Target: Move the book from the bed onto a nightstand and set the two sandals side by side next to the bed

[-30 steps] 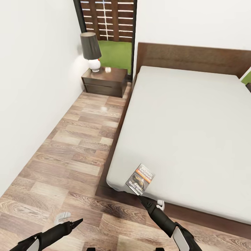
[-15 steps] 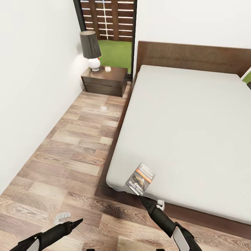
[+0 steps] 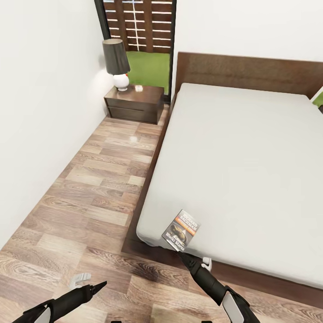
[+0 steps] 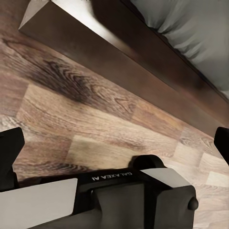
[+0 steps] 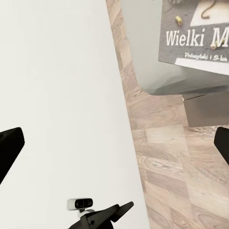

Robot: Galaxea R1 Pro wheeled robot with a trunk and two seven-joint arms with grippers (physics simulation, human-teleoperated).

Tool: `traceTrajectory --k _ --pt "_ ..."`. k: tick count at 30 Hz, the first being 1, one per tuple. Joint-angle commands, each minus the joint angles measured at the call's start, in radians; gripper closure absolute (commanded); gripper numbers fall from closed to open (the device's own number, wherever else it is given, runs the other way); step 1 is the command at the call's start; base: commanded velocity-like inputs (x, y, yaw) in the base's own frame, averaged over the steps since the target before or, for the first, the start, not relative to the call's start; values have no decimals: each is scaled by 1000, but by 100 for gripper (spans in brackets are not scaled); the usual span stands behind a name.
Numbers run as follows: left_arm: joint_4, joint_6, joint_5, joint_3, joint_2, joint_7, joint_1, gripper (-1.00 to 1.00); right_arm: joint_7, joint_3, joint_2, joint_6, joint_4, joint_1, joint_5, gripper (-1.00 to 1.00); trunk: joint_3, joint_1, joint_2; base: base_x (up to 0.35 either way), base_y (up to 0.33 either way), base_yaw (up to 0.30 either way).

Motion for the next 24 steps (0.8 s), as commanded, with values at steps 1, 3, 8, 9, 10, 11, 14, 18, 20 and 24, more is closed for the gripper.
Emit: traceTrajectory --k 1,3,8,9,10,11,14,18,20,24 --pt "0 4 -4 7 0 -4 0 -100 3 -5 1 9 0 -1 -1 -100 -1 0 0 0 0 0" --pt "0 4 -4 8 -1 -5 0 -100 3 -5 1 9 0 -1 -1 -100 -1 0 0 0 0 0" --pt "0 4 -4 8 0 -5 0 -100 3 -6 1 9 -1 -1 -1 -100 -1 0 0 -11 0 0" --pt "0 4 -4 8 -1 -5 0 -100 3 -6 1 9 -1 -1 -1 -100 -1 0 0 -86 0 0" --pt "0 4 -4 7 -1 -5 0 -100 3 -6 1 9 -1 -1 -1 -100 -1 0 0 -165 0 0" --pt "0 4 -4 7 -1 -5 0 -100 3 -6 1 9 0 -1 -1 -100 -1 0 0 -198 0 0" --pt "0 5 -5 7 -4 -5 0 -100 3 -6 1 9 0 -1 -1 -100 -1 0 0 -234 0 0" --pt "0 4 -5 8 -6 -4 0 -100 3 -6 1 9 0 -1 -1 -100 -1 0 0 -61 0 0" --pt "0 4 -4 8 -6 -4 0 -100 3 -6 1 9 0 -1 -1 -100 -1 0 0 -14 0 0" --pt "0 4 -4 8 -6 -3 0 -100 3 -6 1 9 0 -1 -1 -100 -1 0 0 -5 0 0"
